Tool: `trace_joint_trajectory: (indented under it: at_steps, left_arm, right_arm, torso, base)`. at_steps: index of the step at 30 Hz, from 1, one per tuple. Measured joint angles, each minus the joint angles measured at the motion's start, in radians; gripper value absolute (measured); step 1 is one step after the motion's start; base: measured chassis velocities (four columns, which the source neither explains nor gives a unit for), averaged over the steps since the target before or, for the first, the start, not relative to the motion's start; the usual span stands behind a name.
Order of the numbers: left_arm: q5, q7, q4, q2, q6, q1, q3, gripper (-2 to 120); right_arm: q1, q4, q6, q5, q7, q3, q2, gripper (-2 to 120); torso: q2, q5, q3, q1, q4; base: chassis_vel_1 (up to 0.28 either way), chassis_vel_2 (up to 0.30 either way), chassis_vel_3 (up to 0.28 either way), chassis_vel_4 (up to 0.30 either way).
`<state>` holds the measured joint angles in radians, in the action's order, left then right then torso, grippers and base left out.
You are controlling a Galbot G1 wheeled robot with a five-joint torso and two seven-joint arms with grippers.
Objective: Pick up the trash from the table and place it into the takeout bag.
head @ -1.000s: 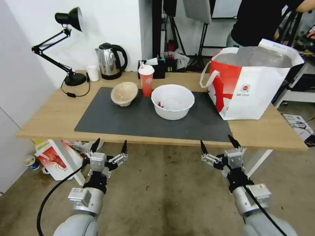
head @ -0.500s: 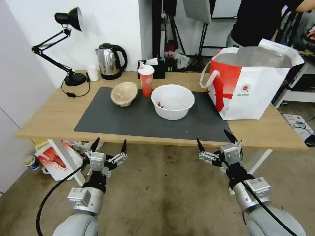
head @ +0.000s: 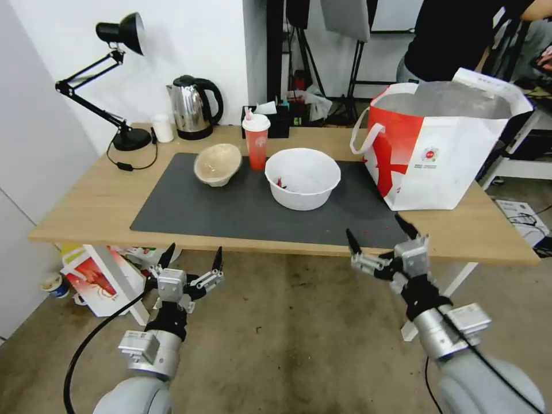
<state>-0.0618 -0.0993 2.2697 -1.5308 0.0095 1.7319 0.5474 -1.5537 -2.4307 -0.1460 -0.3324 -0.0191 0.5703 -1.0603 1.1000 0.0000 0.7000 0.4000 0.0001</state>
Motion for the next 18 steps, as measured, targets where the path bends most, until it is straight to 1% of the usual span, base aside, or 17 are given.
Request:
trace_joint_trajectory:
  at_steps: [2, 3, 4, 5, 6, 7, 9, 10, 11, 12, 13, 14, 15, 16, 18]
  left_arm:
    - [0.001, 0.0, 0.0, -0.003, 0.003, 0.0, -0.001, 100]
    - [0.001, 0.0, 0.0, -0.003, 0.003, 0.0, -0.001, 100]
    - [0.004, 0.0, 0.001, -0.005, 0.008, 0.001, -0.002, 100]
    - [0.006, 0.0, 0.002, -0.006, 0.01, 0.002, -0.002, 100]
    - [0.006, 0.0, 0.002, -0.006, 0.01, 0.002, -0.002, 100]
    - [0.007, 0.001, 0.006, -0.01, 0.015, 0.005, -0.003, 100]
    - [0.008, 0.004, 0.015, -0.021, 0.031, 0.004, -0.003, 100]
    - [0.008, 0.004, 0.015, -0.021, 0.031, 0.004, -0.003, 100]
    - [0.008, 0.005, 0.02, -0.027, 0.038, 0.001, -0.002, 100]
    - [0.009, 0.006, 0.027, -0.031, 0.047, -0.003, 0.001, 100]
    - [0.01, 0.006, 0.03, -0.033, 0.05, -0.003, 0.005, 100]
    - [0.011, 0.006, 0.033, -0.038, 0.052, -0.001, 0.007, 100]
    - [0.011, 0.006, 0.033, -0.038, 0.052, -0.001, 0.007, 100]
    - [0.012, 0.006, 0.037, -0.046, 0.053, 0.006, 0.009, 100]
    - [0.022, 0.006, 0.038, -0.059, 0.053, 0.015, 0.007, 100]
  right_arm:
    - [0.038, -0.009, -0.009, -0.091, -0.005, 0.015, 0.06, 100]
    - [0.038, -0.009, -0.009, -0.091, -0.005, 0.015, 0.06, 100]
    - [0.069, -0.016, -0.014, -0.167, -0.009, 0.026, 0.124, 100]
    - [0.092, -0.018, -0.017, -0.214, -0.014, 0.031, 0.164, 100]
    - [0.092, -0.018, -0.017, -0.214, -0.014, 0.031, 0.164, 100]
    - [0.129, -0.017, -0.021, -0.27, -0.027, 0.034, 0.218, 100]
    - [0.198, 0.006, -0.03, -0.333, -0.042, 0.032, 0.3, 100]
    - [0.198, 0.006, -0.03, -0.333, -0.042, 0.032, 0.3, 100]
    - [0.239, 0.024, -0.035, -0.365, -0.048, 0.022, 0.337, 100]
    - [0.31, 0.052, -0.048, -0.418, -0.056, -0.003, 0.381, 100]
    - [0.348, 0.064, -0.056, -0.449, -0.06, -0.017, 0.399, 100]
    - [0.417, 0.08, -0.074, -0.508, -0.068, -0.05, 0.422, 100]
    - [0.417, 0.08, -0.074, -0.508, -0.068, -0.05, 0.422, 100]
    - [0.516, 0.097, -0.112, -0.602, -0.084, -0.112, 0.446, 100]
    - [0.677, 0.122, -0.212, -0.754, -0.123, -0.22, 0.467, 100]
  torso:
    - [0.0, 0.0003, 0.0, 0.0, 0.0]
    - [0.0, 0.0003, 0.0, 0.0, 0.0]
    - [0.0, 0.0001, 0.0, 0.0, -0.0002]
    - [0.0, -0.0001, 0.0, 0.0, -0.0002]
    - [0.0, -0.0001, 0.0, 0.0, -0.0002]
    - [0.0, 0.0003, 0.0, 0.0, -0.0004]
    - [0.0, -0.0001, 0.0, 0.0, -0.0001]
    - [0.0, -0.0001, 0.0, 0.0, -0.0001]
    - [0.0, 0.0, 0.0, 0.0, 0.0001]
    - [0.0, 0.0006, 0.0, 0.0, -0.0005]
    - [0.0, 0.0006, 0.0, 0.0, -0.0004]
    - [0.0, 0.0, 0.0, 0.0, -0.0004]
    - [0.0, 0.0, 0.0, 0.0, -0.0004]
    - [0.0, -0.0001, 0.0, 0.0, 0.0]
    - [0.0, -0.0001, 0.0, 0.0, 0.0003]
  base:
    - [0.0, 0.0, 0.0, 0.0]
    - [0.0, 0.0, 0.0, 0.0]
    - [0.0, 0.0, 0.0, 0.0]
    - [0.0, 0.0, 0.0, 0.0]
    - [0.0, 0.0, 0.0, 0.0]
    - [0.0, 0.0, 0.0, 0.0]
    - [0.0, 0.0, 0.0, 0.0]
    - [0.0, 0.0, 0.0, 0.0]
    - [0.0, 0.0, 0.0, 0.0]
    - [0.0, 0.0, 0.0, 0.0]
    - [0.0, 0.0, 0.0, 0.0]
    - [0.0, 0.0, 0.0, 0.0]
    - [0.0, 0.0, 0.0, 0.0]
    - [0.0, 0.0, 0.0, 0.0]
    - [0.0, 0.0, 0.0, 0.0]
